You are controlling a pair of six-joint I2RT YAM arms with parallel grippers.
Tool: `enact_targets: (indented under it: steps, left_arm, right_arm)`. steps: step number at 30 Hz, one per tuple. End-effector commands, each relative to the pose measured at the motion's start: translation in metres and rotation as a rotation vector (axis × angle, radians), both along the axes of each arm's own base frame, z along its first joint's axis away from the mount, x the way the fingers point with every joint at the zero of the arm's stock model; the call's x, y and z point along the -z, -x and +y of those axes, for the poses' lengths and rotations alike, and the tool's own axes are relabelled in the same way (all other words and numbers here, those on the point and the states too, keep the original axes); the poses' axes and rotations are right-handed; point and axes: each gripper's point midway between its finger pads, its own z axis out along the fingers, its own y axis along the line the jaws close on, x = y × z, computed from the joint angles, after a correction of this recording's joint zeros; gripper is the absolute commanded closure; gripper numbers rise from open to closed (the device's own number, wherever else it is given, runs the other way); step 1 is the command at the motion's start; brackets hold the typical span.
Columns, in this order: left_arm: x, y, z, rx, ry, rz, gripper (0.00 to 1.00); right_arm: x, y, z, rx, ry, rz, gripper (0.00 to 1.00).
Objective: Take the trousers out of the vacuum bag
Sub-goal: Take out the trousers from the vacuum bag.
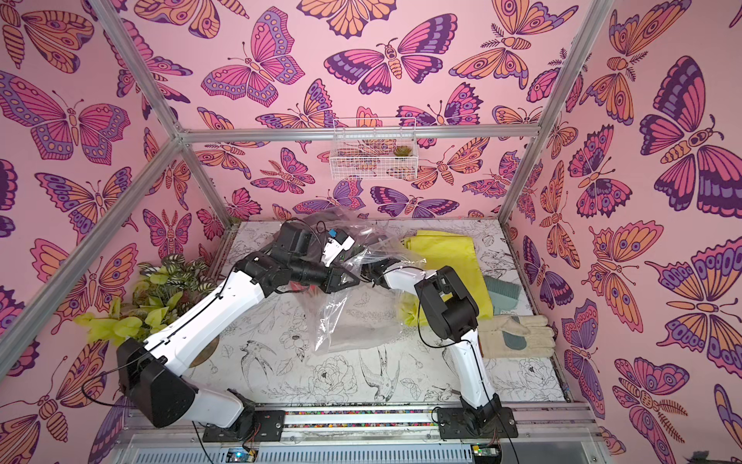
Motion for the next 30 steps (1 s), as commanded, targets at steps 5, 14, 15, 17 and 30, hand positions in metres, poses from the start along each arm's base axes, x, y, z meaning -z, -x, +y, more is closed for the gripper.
enact_targets:
  steps: [5,14,15,17,30]
  left_arm:
    - [0.011,0.02,-0.001,0.062,-0.01,0.084,1.0]
    - [0.012,0.02,-0.002,0.063,-0.01,0.087,1.0]
    - [0.012,0.02,-0.002,0.064,-0.01,0.086,1.0]
    - [0.012,0.02,-0.002,0.063,-0.011,0.088,1.0]
    - [0.016,0.018,-0.001,0.058,-0.023,0.089,1.0]
  right_arm:
    - [0.031,-0.005,-0.003,0.007,0.047,0.091,0.46]
    - [0.051,-0.015,0.005,-0.002,0.072,0.127,0.5]
    - [0.054,-0.015,0.005,-0.002,0.079,0.132,0.53]
    - [0.056,-0.016,0.006,-0.004,0.079,0.133,0.6]
    - [-0.016,-0.02,0.019,-0.086,0.005,-0.07,1.0]
